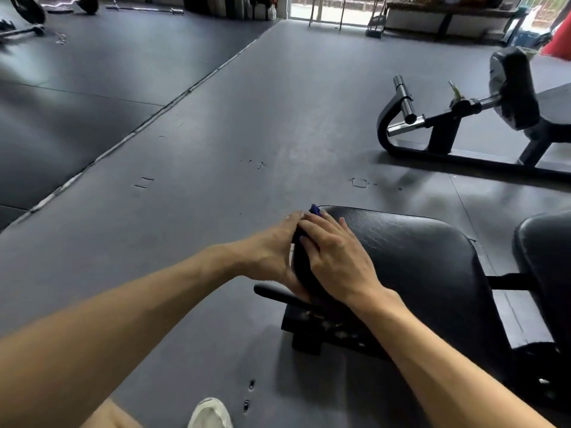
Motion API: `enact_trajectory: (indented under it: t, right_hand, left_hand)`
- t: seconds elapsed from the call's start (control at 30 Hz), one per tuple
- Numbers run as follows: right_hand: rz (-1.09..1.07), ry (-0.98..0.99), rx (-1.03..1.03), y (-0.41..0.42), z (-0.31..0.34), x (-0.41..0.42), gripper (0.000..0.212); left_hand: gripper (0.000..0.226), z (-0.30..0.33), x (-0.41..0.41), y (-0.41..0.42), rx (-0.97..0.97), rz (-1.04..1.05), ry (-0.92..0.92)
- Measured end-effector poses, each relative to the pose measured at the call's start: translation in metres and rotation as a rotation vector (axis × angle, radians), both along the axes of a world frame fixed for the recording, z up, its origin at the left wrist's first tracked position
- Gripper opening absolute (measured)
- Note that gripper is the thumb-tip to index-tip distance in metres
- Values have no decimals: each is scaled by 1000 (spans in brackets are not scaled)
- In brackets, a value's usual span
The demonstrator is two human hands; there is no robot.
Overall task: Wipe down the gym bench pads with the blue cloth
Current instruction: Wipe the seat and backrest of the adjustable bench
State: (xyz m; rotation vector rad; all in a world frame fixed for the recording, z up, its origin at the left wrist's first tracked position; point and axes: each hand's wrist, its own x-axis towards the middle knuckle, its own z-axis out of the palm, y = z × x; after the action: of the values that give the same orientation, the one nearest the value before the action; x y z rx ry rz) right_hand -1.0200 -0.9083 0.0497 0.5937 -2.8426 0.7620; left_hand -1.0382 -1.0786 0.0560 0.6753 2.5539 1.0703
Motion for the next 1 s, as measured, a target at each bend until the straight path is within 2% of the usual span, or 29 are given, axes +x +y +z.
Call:
enact_trajectory:
  t: [0.07,0.2,0.33,0.43,0.57,0.63,0.83,0.9,1.0]
  right_hand:
    - [-20,-67,44,1,4,-38,39]
    - [-118,-221,78,0,10,-88,33]
    - [-111,-99,-44,0,1,-49,30]
    - [-156,-65,-77,9,-5,9,46]
    - [-224,-42,-107,27,-10,61,50]
    - [-217,-21,-75,34,-14,50,49]
    - [-268,-77,-16,48,-5,-61,35]
    - [-271,-49,-15,45,-6,-59,40]
    - [-281,-28,11,40,-13,-4,46]
  left_hand:
    - [139,3,5,-1,-43,29,-30]
    - [149,12,20,-1,-291,14,-43]
    - [150,21,26,7,-427,-24,79]
    - [147,25,33,15,-517,-107,209]
    - [143,23,47,26,-530,-159,273]
    - [143,20,43,29,-572,-124,277]
    - [140,11,46,38,-715,-94,309]
    - [141,8,46,39,-727,-78,329]
    - [143,4,45,38,-734,-80,367]
